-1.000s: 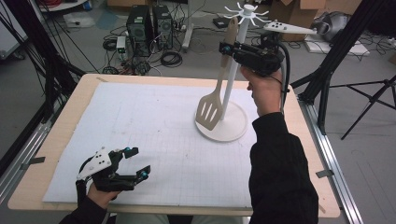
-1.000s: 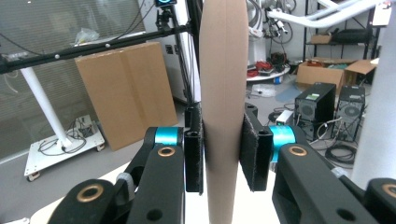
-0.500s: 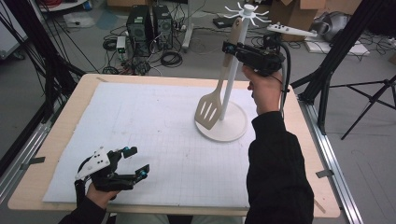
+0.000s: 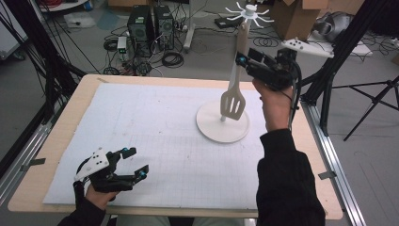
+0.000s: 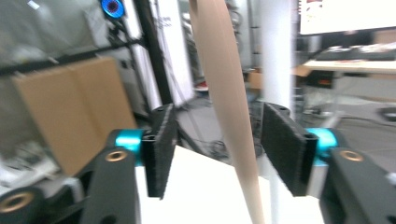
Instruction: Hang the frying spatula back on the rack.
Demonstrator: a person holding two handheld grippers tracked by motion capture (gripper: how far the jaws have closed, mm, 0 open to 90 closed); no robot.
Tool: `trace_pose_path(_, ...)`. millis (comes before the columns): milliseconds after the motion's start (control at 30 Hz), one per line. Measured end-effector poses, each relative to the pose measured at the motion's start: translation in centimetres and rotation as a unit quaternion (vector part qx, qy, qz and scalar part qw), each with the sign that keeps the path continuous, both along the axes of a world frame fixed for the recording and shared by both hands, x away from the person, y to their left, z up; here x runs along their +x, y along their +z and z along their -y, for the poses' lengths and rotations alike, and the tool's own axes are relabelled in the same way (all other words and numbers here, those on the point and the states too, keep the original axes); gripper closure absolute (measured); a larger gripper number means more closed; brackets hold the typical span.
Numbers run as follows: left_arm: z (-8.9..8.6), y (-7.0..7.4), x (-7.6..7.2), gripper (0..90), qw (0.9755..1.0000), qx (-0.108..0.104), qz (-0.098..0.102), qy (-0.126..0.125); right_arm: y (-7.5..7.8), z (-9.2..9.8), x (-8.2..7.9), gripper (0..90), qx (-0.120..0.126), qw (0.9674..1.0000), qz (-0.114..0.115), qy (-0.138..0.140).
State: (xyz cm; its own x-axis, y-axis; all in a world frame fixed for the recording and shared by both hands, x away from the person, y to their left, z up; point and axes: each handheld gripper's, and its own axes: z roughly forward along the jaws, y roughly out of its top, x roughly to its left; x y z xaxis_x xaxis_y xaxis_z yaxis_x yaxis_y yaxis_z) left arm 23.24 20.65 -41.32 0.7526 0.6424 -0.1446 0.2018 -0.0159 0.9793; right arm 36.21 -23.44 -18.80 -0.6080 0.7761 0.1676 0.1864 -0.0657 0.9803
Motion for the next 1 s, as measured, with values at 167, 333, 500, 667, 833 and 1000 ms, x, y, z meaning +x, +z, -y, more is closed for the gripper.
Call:
trace_pose_path(167, -0.4, 0.1, 0.1, 19.6, 0.9999, -0.010, -0.003, 0.010, -2.8, 1.5, -2.7, 31.2, -0.055, 0.9982, 0.011, -0.022)
trace_pose_path(333, -0.6, -0.1, 0.3, 19.5, 0.9999, -0.007, -0.005, 0.013, -8.0, 2.9, -4.9, 22.5, -0.124, 0.9914, -0.022, -0.036)
trace_pose_path(500, -0.7, -0.3, 0.5, 19.5, 0.9997, -0.009, -0.009, 0.019, -13.9, 4.2, -7.0, 18.4, -0.131, 0.9884, -0.065, -0.041)
trace_pose_path(667, -0.6, -0.5, 0.8, 19.5, 0.9997, -0.005, -0.013, 0.020, -19.0, 4.6, -9.5, 17.7, -0.141, 0.9863, -0.079, -0.034)
trace_pose_path(833, -0.3, -0.6, 1.0, 19.5, 0.9996, -0.007, -0.020, 0.018, -21.3, 4.5, -10.9, 17.7, -0.166, 0.9822, -0.088, -0.014)
trace_pose_path(1000, -0.3, -0.5, 0.8, 19.7, 0.9997, -0.003, -0.016, 0.019, -20.6, 4.5, -11.8, 17.7, -0.162, 0.9850, -0.057, -0.015)
